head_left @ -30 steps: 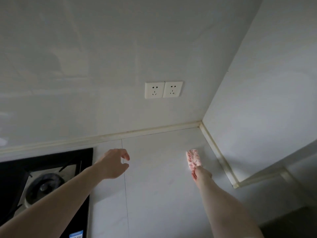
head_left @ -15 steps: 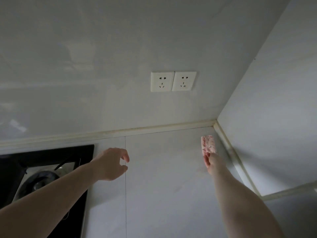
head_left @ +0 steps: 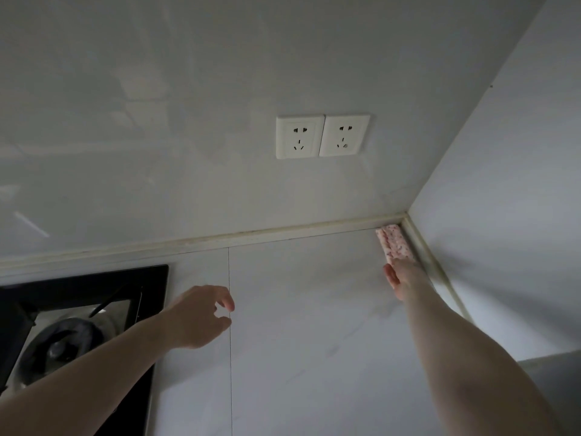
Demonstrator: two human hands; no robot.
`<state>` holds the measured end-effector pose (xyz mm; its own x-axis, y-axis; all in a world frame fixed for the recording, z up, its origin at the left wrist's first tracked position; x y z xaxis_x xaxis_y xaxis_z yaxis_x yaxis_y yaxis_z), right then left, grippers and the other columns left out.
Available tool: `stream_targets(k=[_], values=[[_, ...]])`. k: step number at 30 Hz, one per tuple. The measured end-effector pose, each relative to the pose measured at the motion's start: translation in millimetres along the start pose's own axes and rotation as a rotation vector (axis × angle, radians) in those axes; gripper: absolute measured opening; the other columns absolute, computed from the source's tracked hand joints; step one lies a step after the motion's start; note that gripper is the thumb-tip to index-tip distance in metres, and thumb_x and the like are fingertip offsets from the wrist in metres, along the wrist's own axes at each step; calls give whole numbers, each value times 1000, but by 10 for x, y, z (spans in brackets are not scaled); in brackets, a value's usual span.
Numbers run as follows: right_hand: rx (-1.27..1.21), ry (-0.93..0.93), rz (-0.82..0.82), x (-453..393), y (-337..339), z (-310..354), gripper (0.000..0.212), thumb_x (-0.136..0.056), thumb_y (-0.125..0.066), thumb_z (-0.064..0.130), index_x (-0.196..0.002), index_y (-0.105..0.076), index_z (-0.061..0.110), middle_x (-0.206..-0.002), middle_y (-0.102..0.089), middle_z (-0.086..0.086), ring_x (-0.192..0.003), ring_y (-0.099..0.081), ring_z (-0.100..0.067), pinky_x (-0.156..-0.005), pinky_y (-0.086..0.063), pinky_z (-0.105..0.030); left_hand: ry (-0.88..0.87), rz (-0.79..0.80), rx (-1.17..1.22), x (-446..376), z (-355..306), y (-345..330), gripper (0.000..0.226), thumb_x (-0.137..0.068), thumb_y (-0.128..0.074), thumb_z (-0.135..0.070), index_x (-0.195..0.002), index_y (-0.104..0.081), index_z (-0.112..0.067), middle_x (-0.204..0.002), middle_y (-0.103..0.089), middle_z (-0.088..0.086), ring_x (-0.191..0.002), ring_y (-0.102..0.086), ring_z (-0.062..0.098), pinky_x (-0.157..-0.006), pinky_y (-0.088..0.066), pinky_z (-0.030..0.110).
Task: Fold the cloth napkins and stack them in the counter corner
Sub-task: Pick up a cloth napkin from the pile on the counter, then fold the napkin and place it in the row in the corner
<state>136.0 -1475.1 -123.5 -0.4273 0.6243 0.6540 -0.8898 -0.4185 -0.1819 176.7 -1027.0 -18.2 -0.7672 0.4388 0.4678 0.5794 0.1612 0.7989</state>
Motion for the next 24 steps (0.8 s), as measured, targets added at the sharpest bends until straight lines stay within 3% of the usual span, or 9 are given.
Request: stream_targets(k=[2,4,7,9,13,17,24], values=[[77,-38,-19,32,81,-86,45,-100,-55,1,-144,-47,2,-129,-60,-18,-92,-66,-21,-67,-63,-27,2,-3,21,34,-13,-22,18,-94,-64,-35,-109,-60,-43,-122,-57,-20,-109,-56,3,-102,-46,30],[279,-5,-14,140,142,-215,50,-97,-58,3,-145,-45,4,-121,-61,-15,-85,-67,-23,-77,-62,-37,7,-1,36,103,-30,-49,18,-94,-65,-35,-109,-60,-43,-123,-57,-20,-109,-56,3,-102,-46,31],[817,176,4,341,221,-515,68,-85,-72,28,-147,-45,19,-133,-62,-5,-118,-64,-27,-110,-47,-44,2,-3,46,277,-68,-58,18,-94,-64,-35,-110,-61,-43,-124,-58,-20,-107,-56,1,-100,-46,29],[962,220,-2,500,260,-759,79,-75,-79,32,-146,-48,15,-141,-57,-14,-127,-58,-29,-112,-45,-42,0,-19,52,444,-80,-29,19,-95,-63,-35,-112,-61,-42,-125,-58,-19,-106,-56,2,-96,-45,25],[1249,356,141,1376,129,-1173,68,-87,-73,24,-148,-46,10,-147,-45,-15,-139,-44,-29,-114,-34,-30,1,-63,59,934,37,17,23,-96,-62,-34,-118,-61,-38,-126,-57,-18,-110,-55,4,-98,-43,25],[1333,454,361,2213,-121,-1600,60,-88,-73,22,-143,-52,14,-148,-43,-11,-135,-51,-26,-113,-36,-28,51,-111,85,1586,379,59,24,-95,-63,-34,-119,-62,-35,-116,-57,-14,-109,-58,9,-97,-47,27],[1321,625,669,3778,-674,-2153,57,-87,-70,28,-141,-52,24,-145,-47,3,-128,-56,-16,-108,-45,-32,152,-302,137,3070,1289,75,27,-91,-65,-29,-118,-66,-33,-120,-61,-14,-110,-60,10,-90,-47,22]])
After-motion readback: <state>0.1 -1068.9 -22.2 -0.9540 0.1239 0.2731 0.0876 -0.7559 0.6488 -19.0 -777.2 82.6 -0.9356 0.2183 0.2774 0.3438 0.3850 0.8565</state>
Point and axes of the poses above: each hand's wrist, its own x-axis away from the middle knuckle, its own y-axis out of the back of the hand, z = x × y, the point moved 4 cm from there along -x, towards the middle knuckle
